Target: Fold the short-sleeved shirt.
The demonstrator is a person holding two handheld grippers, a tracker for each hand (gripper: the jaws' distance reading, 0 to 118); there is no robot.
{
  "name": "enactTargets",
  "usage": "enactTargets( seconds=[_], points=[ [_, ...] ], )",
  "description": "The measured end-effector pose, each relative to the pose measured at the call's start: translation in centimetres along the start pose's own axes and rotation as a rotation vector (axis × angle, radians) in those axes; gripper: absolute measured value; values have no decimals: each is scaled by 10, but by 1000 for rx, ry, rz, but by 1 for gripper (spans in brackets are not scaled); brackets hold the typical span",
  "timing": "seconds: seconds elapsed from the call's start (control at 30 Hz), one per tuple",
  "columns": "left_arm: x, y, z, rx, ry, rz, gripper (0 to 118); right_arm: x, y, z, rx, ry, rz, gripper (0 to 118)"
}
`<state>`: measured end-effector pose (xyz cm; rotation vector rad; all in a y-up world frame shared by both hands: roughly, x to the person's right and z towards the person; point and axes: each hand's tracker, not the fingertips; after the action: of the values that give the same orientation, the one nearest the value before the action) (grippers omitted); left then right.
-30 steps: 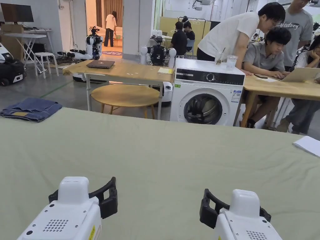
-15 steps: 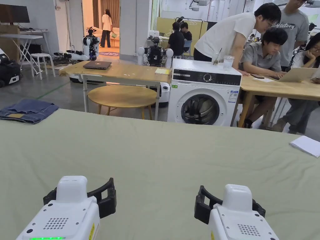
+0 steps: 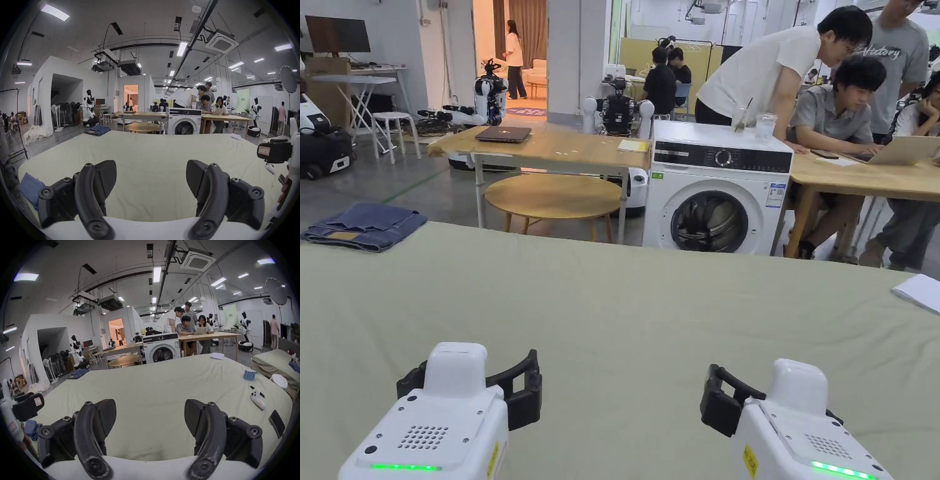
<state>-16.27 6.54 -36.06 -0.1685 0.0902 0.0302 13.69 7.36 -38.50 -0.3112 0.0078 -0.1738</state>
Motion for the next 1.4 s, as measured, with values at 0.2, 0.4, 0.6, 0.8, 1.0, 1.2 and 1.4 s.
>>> enactTargets(
  seconds=[0.2, 0.4, 0.6, 0.8, 1.0, 1.2, 1.4],
  points=[
    [-4, -3, -4, -7, 0, 2, 90, 3, -3, -6, -20, -39, 16, 89],
    [-1, -9, -5, -1, 13, -42, 90, 7, -7, -10, -18, -78, 23, 89],
    [0, -10, -3, -1, -43, -35, 90, 6, -7, -11, -24, -105, 45, 89],
    [2, -12, -4, -14, -35, -25, 90, 7, -6, -8, -8, -113, 57, 89],
    [-1, -15, -4, -27, -27, -29, 90, 7, -10, -9, -7, -129, 89, 89],
    [-5, -18, -4, -45, -27, -18, 90, 8, -13, -11, -27, -131, 102, 89],
    [-8, -17, -6, -50, -27, -8, 90, 10, -9, -13, -56, -124, 83, 89]
  ],
)
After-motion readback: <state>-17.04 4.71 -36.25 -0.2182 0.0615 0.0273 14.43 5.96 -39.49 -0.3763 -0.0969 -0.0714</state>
